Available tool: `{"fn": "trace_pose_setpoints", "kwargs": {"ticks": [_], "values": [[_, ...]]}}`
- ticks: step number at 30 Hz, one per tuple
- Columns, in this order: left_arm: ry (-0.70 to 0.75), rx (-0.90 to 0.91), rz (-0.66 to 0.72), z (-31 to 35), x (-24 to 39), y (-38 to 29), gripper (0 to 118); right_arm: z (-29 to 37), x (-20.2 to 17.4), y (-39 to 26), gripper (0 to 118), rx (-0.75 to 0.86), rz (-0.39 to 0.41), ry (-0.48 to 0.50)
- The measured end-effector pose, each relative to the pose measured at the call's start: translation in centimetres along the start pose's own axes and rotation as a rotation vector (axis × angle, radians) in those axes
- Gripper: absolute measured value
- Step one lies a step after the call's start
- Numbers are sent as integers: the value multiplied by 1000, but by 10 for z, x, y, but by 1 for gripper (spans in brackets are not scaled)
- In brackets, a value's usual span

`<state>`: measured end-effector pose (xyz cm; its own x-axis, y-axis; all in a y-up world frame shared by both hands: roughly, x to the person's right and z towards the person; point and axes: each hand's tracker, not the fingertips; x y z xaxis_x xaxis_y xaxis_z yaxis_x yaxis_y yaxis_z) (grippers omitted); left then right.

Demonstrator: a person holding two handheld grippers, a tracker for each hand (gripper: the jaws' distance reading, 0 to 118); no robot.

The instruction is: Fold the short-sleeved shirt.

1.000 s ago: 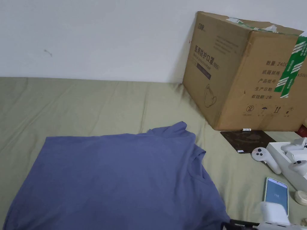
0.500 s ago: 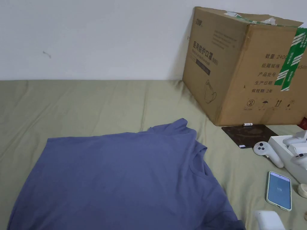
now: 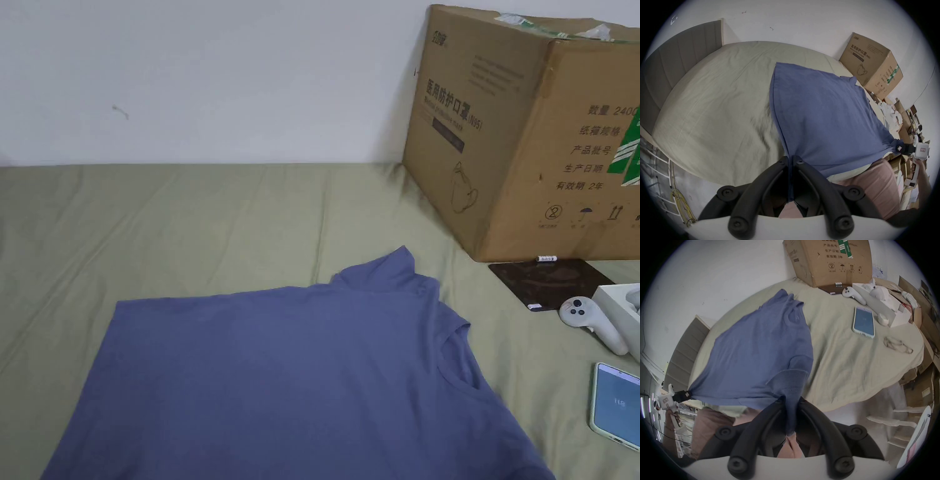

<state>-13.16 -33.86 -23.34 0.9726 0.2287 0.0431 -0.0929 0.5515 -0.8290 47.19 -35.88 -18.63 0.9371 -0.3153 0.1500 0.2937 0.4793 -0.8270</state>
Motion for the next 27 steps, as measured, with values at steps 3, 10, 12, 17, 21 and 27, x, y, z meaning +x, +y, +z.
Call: {"fn": "trace_pose_setpoints", "kwargs": {"ticks": [3,10,12,17,21,27], "values": [[-11,7,10,-3,-2,32,4,-1,-3,41,8,13,-11,18],[-32,-18,97,-80,-13,143,4,-68,-11,166,8,3,-122,82],[-25,-51,124,-112,-15,163,4,-101,-15,190,8,-30,-174,63],[-42,-74,229,-158,-23,185,55,-162,-19,211,63,-53,-280,5],[-23,-17,232,-154,-21,179,95,-163,-22,203,114,93,-248,-13],[-85,217,105,-102,-3,157,107,-108,-48,175,118,221,-94,-1]]}}
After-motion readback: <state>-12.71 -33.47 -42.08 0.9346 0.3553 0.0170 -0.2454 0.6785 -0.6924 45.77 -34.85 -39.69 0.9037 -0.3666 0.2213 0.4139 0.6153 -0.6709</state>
